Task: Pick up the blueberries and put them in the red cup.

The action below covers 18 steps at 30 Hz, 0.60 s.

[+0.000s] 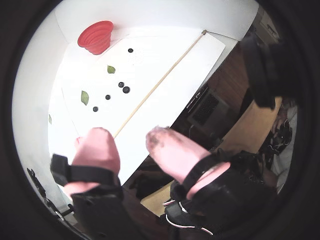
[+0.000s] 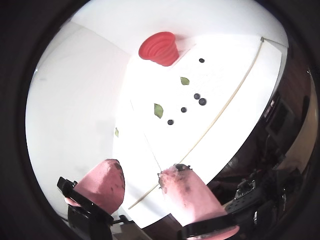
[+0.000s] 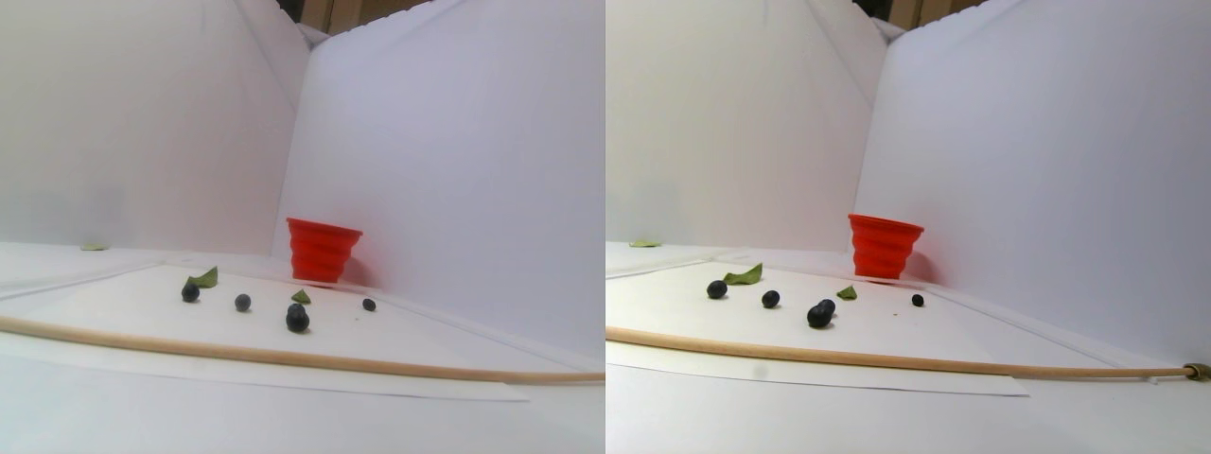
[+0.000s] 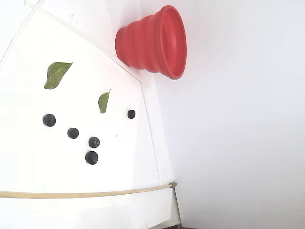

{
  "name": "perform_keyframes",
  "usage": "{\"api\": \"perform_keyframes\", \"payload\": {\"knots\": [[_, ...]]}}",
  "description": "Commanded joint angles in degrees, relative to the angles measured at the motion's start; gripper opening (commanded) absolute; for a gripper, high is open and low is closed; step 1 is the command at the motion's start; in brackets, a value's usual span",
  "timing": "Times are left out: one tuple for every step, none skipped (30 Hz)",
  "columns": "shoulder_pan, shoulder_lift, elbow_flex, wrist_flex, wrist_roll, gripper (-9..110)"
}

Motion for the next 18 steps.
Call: {"api": "perform_keyframes", "payload": {"knots": [[0.5,-2.5,0.1,-1.9,-2.9,14],[0.6,-2.9,0.4,-2.1,-3.5,14],[0.6,-3.2,0.7,-2.2,-4.0,14],[0.8,-3.3,1.1,-2.4,-4.7,14],[1.0,-3.5,1.6,-2.8,-5.4,14],[1.4,-3.5,2.0,-3.2,-6.1,14],[1.6,-3.6,2.4,-3.6,-6.8,14],[1.8,-3.8,2.9,-4.1,-7.4,14],[2.1,-4.0,3.2,-4.5,-7.9,14],[2.1,-4.5,3.4,-4.8,-8.4,14],[2.2,-4.8,3.7,-5.2,-8.8,14],[2.4,-5.1,3.7,-5.4,-9.2,14],[2.5,-5.4,3.7,-5.6,-9.8,14],[2.6,-5.8,4.0,-6.1,-10.1,14],[2.6,-6.1,4.4,-6.8,-10.5,14],[2.6,-6.4,4.7,-7.2,-11.0,14],[2.7,-6.7,5.0,-7.5,-11.4,14],[2.8,-6.8,5.3,-7.6,-12.0,14]]}}
